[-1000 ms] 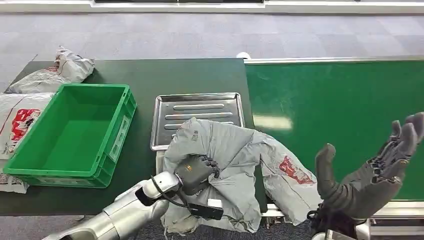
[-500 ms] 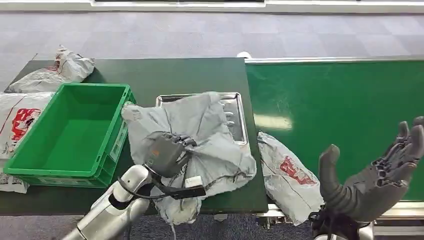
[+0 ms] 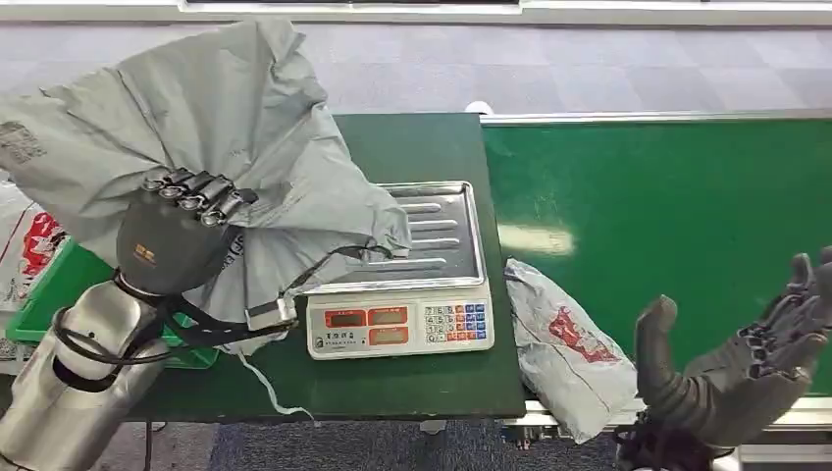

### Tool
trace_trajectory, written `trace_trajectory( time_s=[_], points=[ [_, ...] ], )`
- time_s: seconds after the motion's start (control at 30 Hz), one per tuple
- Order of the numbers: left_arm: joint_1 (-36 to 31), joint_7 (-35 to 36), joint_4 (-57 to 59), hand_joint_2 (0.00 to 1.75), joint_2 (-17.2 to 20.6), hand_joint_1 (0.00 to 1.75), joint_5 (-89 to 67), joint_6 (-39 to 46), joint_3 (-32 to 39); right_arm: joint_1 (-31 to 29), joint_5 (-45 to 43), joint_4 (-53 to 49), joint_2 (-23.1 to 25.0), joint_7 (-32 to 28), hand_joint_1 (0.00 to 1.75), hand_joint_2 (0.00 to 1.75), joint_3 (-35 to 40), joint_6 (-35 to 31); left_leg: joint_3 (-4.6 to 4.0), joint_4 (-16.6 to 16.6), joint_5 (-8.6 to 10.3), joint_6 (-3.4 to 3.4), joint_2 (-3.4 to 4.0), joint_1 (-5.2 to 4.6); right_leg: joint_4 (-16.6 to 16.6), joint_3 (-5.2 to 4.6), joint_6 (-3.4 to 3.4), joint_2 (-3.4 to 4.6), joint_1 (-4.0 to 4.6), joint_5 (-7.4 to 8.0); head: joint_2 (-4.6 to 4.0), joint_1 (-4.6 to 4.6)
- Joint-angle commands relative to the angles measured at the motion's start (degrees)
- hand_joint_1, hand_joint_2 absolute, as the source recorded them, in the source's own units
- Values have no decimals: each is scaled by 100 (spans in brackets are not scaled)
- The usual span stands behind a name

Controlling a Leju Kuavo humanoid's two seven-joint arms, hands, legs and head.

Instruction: Moved the parcel from conveyor to table for the left to box.

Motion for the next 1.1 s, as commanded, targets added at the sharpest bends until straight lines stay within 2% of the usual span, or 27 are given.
trace_trajectory(
  time_s=[0.03,0.1,0.23,0.3,0.47,0.63,0.93,0.97,1.0,1.1],
  points=[
    [-449,216,642,175,742,175,36,-166,591,351,-17,-87,302,-152,0,175,-448,-2,1,-1,-2,2,-6,3,-3,6,-3,-13,4,-4,0,2],
    [-337,212,1190,175,928,175,285,-406,863,571,-43,-189,378,-283,0,175,-596,-2,10,-5,-4,-2,10,5,-3,7,-6,3,5,-2,0,2],
    [274,300,1913,175,962,175,614,-380,1532,805,-71,-357,388,-419,0,175,-738,-2,29,-21,-2,-3,11,-6,-9,18,-6,6,-6,-4,0,2],
    [564,377,2302,175,846,175,750,-226,2001,886,-24,-446,366,-384,0,175,-757,-2,29,-20,-9,-8,23,-6,-9,15,-9,17,-5,-6,0,0],
    [848,388,3381,175,640,175,769,70,2673,902,-98,-414,253,-402,0,175,-681,-2,42,-29,-15,-17,33,-5,-13,19,-17,29,-3,-11,0,0],
    [961,407,3904,175,417,175,951,152,3043,836,-105,-324,117,-356,0,175,-576,-2,46,-38,-14,-16,25,-1,-26,29,-17,22,1,-15,0,0],
    [1098,306,4085,175,235,175,1129,289,3246,801,-18,-347,110,-291,0,175,-522,-2,41,-35,-17,-16,17,-4,-23,31,-14,15,-2,-18,0,0],
    [1124,302,4053,175,159,0,1147,460,3342,796,5,-346,98,-277,0,175,-518,-2,42,-38,-17,-16,18,-4,-26,33,-15,14,-1,-18,0,2],
    [1131,294,4049,0,99,0,1232,488,3416,788,12,-345,85,-269,0,175,-511,-2,24,-19,-20,-20,14,0,-11,15,-15,13,2,-19,0,0],
    [1260,8,3666,0,-101,0,1682,606,3573,785,57,-351,80,-243,0,175,-488,-2,33,-29,-18,-16,4,-2,-20,26,-14,1,0,-21,0,2]
  ],
)
